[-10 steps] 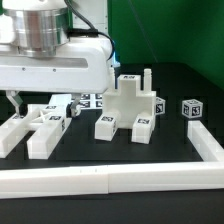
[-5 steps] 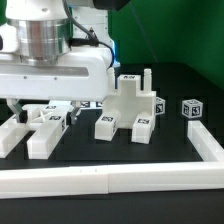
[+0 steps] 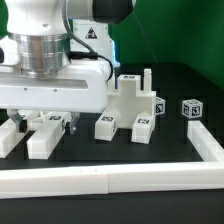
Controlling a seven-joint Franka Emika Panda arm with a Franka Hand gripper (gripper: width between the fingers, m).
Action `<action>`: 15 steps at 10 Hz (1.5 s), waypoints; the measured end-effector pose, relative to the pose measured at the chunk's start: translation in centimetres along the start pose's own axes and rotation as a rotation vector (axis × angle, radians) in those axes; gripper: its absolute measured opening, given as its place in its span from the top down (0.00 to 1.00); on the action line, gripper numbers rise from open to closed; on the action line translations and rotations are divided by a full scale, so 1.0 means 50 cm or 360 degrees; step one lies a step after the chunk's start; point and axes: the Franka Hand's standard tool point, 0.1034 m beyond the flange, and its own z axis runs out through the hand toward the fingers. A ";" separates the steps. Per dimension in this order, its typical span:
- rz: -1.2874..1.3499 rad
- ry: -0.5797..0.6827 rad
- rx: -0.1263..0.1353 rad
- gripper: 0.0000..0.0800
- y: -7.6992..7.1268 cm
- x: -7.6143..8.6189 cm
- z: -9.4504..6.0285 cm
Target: Assemble chair
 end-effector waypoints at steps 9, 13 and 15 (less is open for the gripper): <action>-0.0009 -0.0029 -0.0011 0.22 -0.001 -0.012 0.035; -0.0009 -0.0029 -0.0011 0.64 -0.002 -0.011 0.034; -0.0011 -0.0029 -0.0011 0.64 -0.003 -0.011 0.034</action>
Offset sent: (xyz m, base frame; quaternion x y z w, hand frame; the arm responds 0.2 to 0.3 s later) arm -0.0042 0.0021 -0.0177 -0.0092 0.0084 -0.0068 0.9999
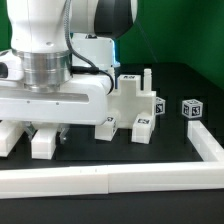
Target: Assemble chair
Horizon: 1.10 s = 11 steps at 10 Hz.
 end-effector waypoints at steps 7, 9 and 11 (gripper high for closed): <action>0.0016 -0.0012 0.0054 0.64 -0.001 0.001 -0.100; 0.0023 -0.0015 0.0078 0.64 -0.002 -0.003 -0.142; 0.0038 0.0014 0.0093 0.64 -0.007 0.006 -0.157</action>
Offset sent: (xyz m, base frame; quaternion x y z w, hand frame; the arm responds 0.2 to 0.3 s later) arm -0.0060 -0.0046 0.0253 -0.0018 -0.0194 -0.0087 0.9998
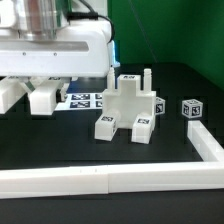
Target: Assemble chair
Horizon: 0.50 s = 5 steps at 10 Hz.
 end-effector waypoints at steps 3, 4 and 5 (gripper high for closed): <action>-0.0001 -0.0011 -0.0002 0.64 0.001 -0.004 0.007; 0.0005 -0.0012 0.0000 0.64 0.002 -0.006 0.007; 0.0052 -0.0020 0.0016 0.64 0.004 -0.022 0.002</action>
Offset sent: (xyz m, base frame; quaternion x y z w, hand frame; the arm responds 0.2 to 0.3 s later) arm 0.0000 0.0000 0.0000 0.0000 0.0000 0.0000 1.0000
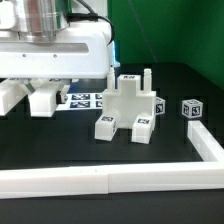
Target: Assemble chair
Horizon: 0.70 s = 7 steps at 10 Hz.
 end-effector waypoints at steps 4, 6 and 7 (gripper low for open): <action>0.0107 -0.0014 0.0046 0.64 -0.053 -0.046 -0.057; 0.0184 -0.0014 0.0068 0.64 -0.116 -0.056 -0.098; 0.0184 -0.0012 0.0069 0.64 -0.138 -0.054 -0.107</action>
Offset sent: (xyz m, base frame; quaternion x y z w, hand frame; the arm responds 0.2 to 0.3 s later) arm -0.0232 0.0308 0.0362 0.0127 -0.0310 0.0681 0.9971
